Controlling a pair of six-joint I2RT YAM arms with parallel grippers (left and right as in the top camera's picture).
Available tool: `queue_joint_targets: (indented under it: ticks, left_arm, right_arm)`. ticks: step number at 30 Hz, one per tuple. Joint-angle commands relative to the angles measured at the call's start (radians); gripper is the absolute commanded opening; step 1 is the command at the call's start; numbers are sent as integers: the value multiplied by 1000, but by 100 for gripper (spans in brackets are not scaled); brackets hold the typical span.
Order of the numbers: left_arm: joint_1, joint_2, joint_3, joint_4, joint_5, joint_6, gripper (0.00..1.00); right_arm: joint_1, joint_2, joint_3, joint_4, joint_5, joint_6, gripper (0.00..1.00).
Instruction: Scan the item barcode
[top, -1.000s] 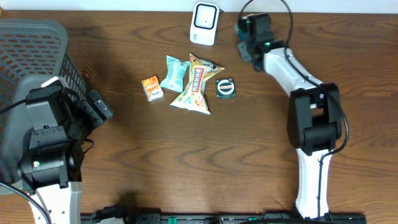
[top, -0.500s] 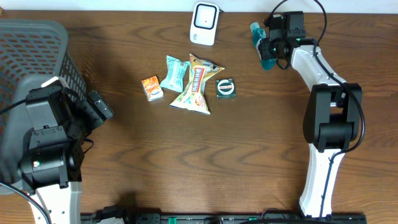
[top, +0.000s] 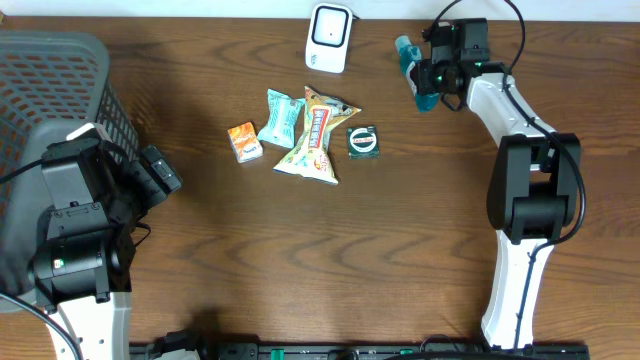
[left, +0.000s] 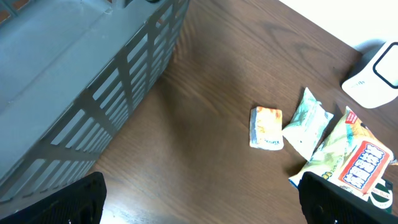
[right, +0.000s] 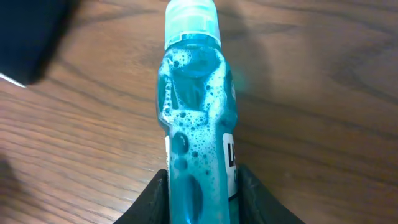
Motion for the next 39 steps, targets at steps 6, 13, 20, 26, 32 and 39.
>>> queue_joint_targets:
  ticks: [6,13,20,26,32,39]
  left_arm:
    - [6,2,5,-1,-12,-9,98]
    - [6,2,5,-1,-12,-9,98]
    - [6,2,5,-1,-12,-9,98]
    - [6,2,5,-1,-12,-9,98]
    - [6,2,5,-1,-12,-9,97]
    - [6,2,5,-1,-12,-9,98]
  right_arm:
    - [12,-116,-13,45,-56,28,1]
    - [21,-154,-13,82,-54,27,1]
    - [24,-141,-16,39,-13,23,20]
    - [26,-123,-16,12,-28,24,53]
    - [60,-85,-17,-10,-33,24,73]
    - [88,4,-17,-16,-137,51,89]
